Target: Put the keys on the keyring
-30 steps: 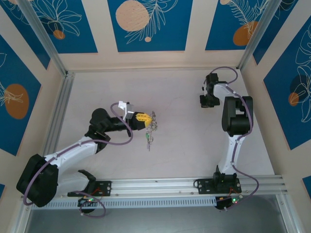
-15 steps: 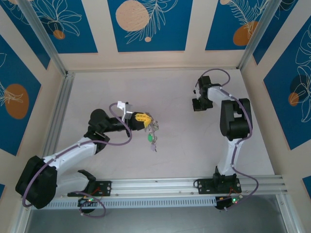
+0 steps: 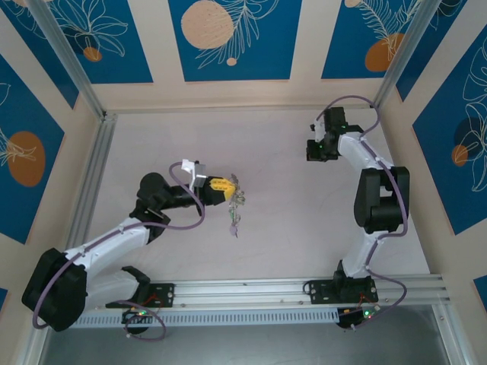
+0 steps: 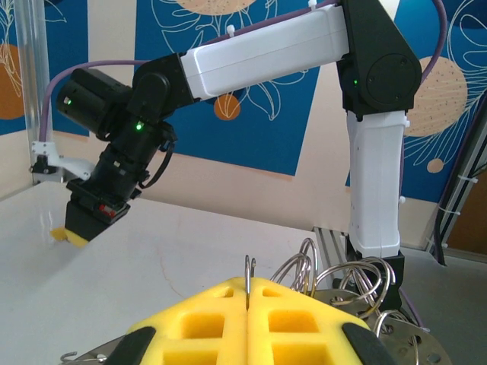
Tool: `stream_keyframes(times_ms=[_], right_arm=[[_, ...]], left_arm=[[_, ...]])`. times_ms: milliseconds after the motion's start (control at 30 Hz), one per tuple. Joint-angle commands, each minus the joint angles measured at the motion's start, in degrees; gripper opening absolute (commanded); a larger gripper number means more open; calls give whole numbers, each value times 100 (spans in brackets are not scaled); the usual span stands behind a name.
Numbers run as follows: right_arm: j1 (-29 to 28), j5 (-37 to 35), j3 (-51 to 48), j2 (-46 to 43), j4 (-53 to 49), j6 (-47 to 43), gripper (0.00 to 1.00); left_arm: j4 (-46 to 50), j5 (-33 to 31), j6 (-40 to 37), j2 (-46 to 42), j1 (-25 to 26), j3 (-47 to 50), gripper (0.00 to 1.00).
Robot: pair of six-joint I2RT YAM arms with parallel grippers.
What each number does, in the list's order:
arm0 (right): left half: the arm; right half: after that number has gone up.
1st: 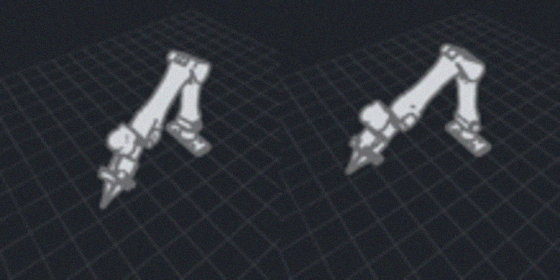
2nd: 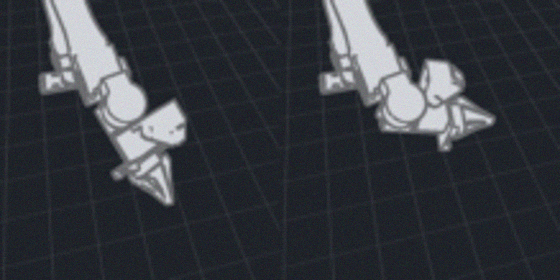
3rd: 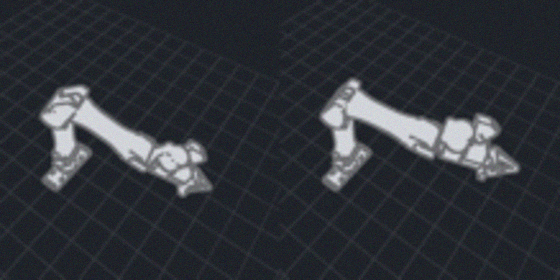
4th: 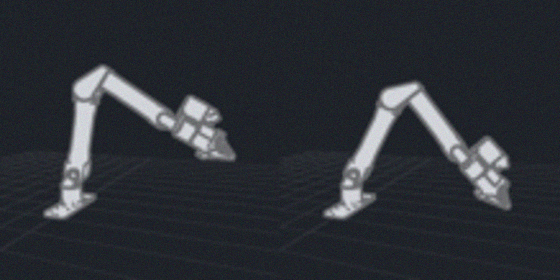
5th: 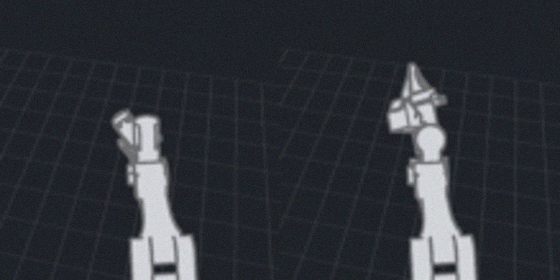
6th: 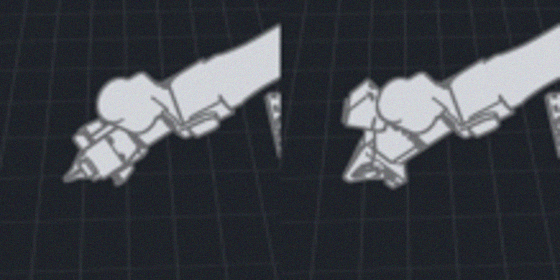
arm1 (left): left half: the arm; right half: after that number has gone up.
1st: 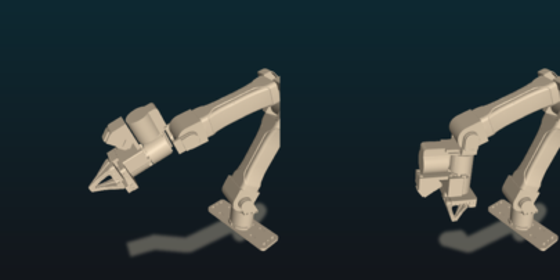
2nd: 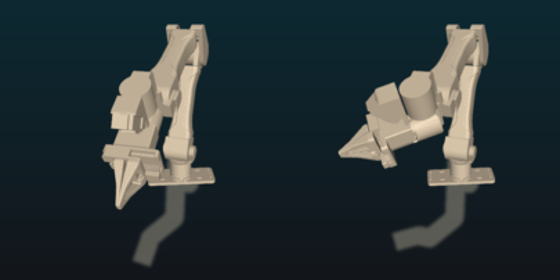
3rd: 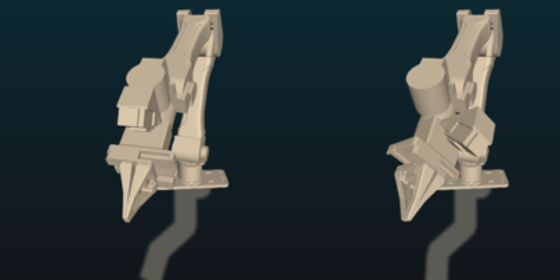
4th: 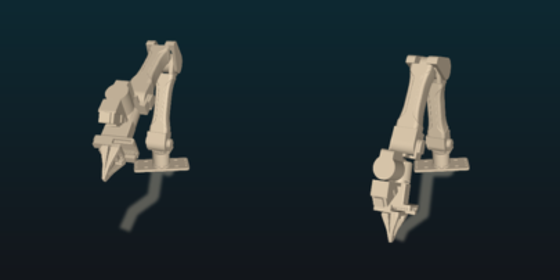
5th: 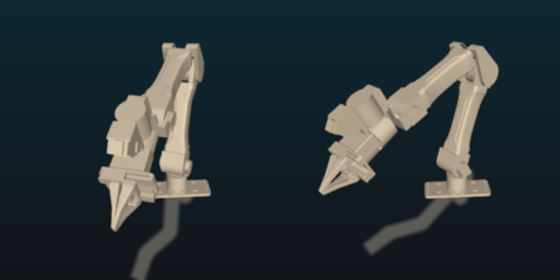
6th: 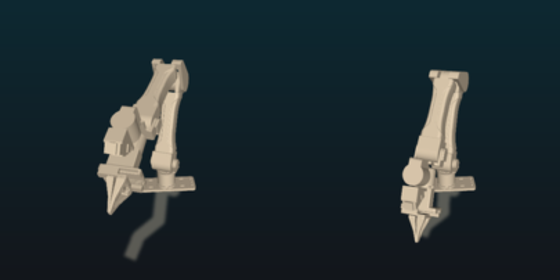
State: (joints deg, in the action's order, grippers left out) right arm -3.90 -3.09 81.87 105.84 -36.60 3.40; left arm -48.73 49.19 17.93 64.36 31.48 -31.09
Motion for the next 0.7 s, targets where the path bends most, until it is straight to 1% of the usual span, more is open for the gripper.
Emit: stream_keyframes(times_ms=[0, 67, 167, 267, 333, 367, 433, 533, 667], right_arm=[[-262, 762, -157, -255, 161, -55, 0], [-522, 1049, -522, -719, 434, -380, 0], [-1033, 1210, -1132, -1634, 887, -796, 0], [-1444, 1735, -1454, -2363, 1181, -969, 0], [-1701, 2078, -1683, -2806, 1392, -1111, 0], [-1917, 2338, -1822, -3124, 1516, -1231, 0], [-2226, 2582, -1966, -3547, 1620, -1392, 0], [-2625, 2876, -1948, -4004, 1474, -1557, 0], [-3164, 3039, -1814, -4401, 1176, -1771, 0]], left_arm=[[-110, -72, -27, -174, -66, 28, 0], [-152, -16, 21, -186, -59, 59, 0], [-149, 17, 52, -273, -36, 89, 0], [279, -118, -53, -556, -2, 43, 0], [670, -256, -207, -839, 39, 11, 0], [1026, -385, -360, -1066, 85, -29, 0], [1726, -697, -708, -1450, 197, -107, 0], [2490, -1085, -1047, -1875, 361, -225, 0], [3152, -1230, -1193, -2233, 494, -449, 0]])
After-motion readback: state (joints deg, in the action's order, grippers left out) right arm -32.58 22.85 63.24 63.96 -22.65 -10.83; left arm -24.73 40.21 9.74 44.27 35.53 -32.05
